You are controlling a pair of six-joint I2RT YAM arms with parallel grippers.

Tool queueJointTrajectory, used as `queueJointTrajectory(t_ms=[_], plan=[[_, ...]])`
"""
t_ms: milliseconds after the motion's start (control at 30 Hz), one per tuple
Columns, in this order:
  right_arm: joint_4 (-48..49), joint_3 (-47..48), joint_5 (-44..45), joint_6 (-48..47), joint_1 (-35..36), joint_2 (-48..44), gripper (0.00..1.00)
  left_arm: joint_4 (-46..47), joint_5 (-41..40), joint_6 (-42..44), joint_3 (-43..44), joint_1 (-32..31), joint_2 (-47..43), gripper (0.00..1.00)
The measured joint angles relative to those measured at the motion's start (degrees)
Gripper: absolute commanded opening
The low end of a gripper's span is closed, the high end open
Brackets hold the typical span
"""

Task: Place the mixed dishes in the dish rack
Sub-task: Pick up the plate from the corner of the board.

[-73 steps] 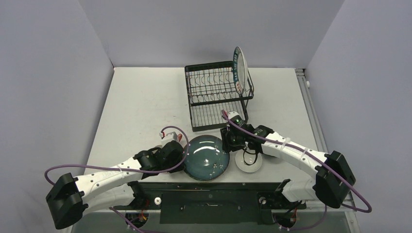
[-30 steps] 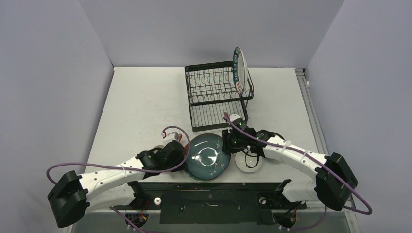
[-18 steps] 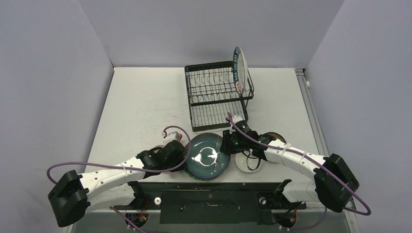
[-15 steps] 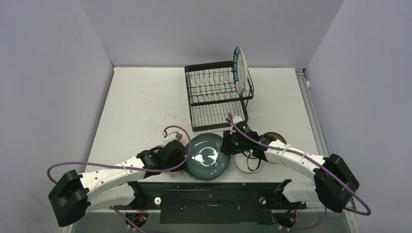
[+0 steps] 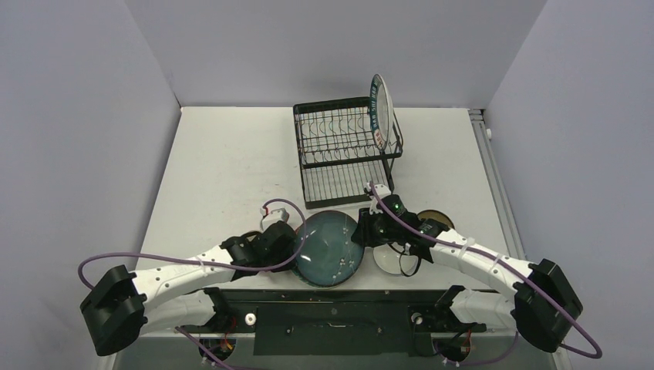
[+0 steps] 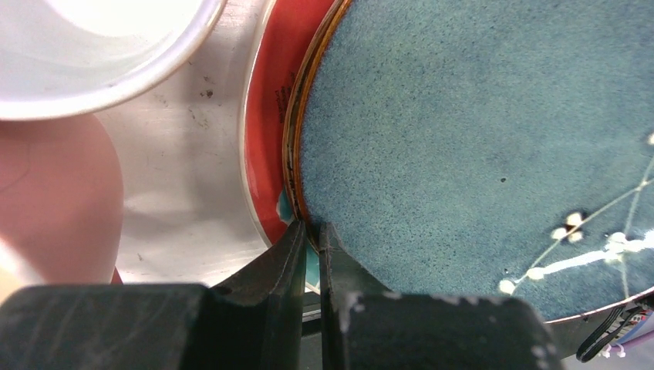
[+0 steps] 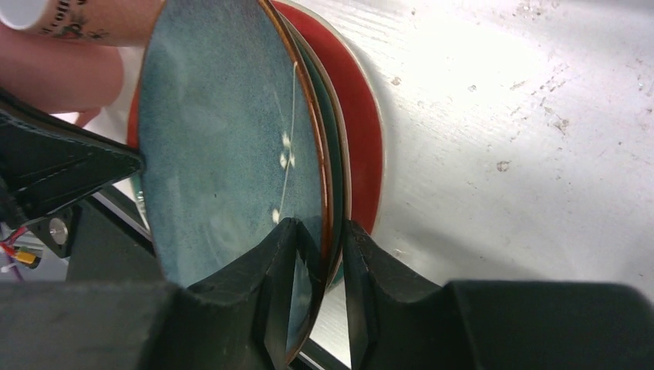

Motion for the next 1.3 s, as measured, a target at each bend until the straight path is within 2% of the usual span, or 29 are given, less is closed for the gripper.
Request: queueJointTrajectory(t_ms=[267,800,933,1033,1300], plan=[[3.0,0.0,-3.9,1.1,0.5,-2.7,0.22,0.1,0.8,0.9,0.6,0.0,2.0,0.00],[8.9,-2.9,-9.3,5.2,0.6,-0.1,0.23,0.5,1.0,1.5,1.3,0.0,3.1,0.00],[10.7,-3.3,-10.3,6.3,0.6,0.9,0.16,0.5,1.0,1.6,1.3,0.0,3.1,0.00],[11.5,-3.6,-9.7,7.5,0.6,1.0,0.01,0.6,1.0,1.7,1.3,0.0,3.1,0.00],[12.7,-3.6,-8.9,8.9,0.5,1.6,0.00,0.4,1.0,2.5,1.6,-0.1,3.2,0.00]])
